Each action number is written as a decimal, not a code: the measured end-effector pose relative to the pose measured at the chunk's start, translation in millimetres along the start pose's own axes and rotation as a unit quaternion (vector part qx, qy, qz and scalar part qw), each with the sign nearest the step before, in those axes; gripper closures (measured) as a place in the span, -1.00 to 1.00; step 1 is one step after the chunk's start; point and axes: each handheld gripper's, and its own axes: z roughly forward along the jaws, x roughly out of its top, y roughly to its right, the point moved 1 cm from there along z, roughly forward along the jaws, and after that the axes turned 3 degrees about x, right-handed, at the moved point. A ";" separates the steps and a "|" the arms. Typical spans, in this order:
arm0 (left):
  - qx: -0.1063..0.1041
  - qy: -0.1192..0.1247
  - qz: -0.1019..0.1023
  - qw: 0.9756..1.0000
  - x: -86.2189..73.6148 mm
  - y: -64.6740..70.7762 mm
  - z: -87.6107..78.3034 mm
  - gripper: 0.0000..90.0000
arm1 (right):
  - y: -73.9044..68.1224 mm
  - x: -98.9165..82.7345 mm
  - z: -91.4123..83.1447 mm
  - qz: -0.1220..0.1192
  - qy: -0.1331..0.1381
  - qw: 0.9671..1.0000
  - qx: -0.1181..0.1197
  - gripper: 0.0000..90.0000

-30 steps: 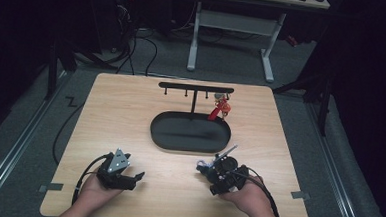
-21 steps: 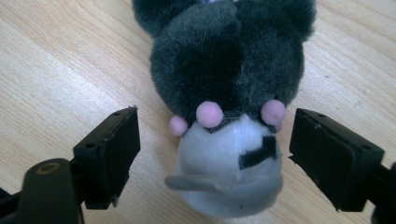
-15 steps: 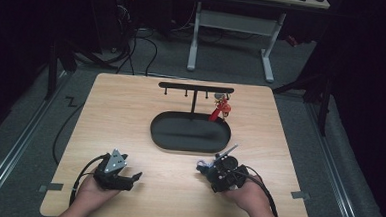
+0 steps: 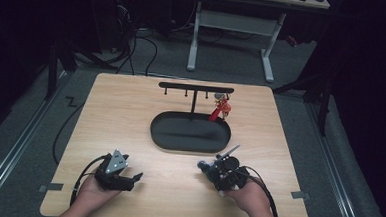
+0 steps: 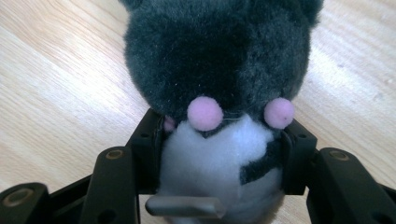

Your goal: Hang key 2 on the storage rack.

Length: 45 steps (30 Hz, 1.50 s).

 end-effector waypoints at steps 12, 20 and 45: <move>0.008 0.010 -0.009 1.000 -0.2 -1.5 -3.8 -0.62 | -0.7 11.7 -42.4 -0.001 0.024 1.000 -0.010 0.06; 0.013 0.013 -0.009 1.000 0.2 -1.7 -2.5 -0.65 | -0.2 20.3 -57.7 0.007 0.019 1.000 -0.005 0.08; 0.009 0.013 -0.005 1.000 1.9 -1.2 0.2 -0.66 | 8.7 53.1 -89.0 0.027 0.033 0.999 0.018 0.08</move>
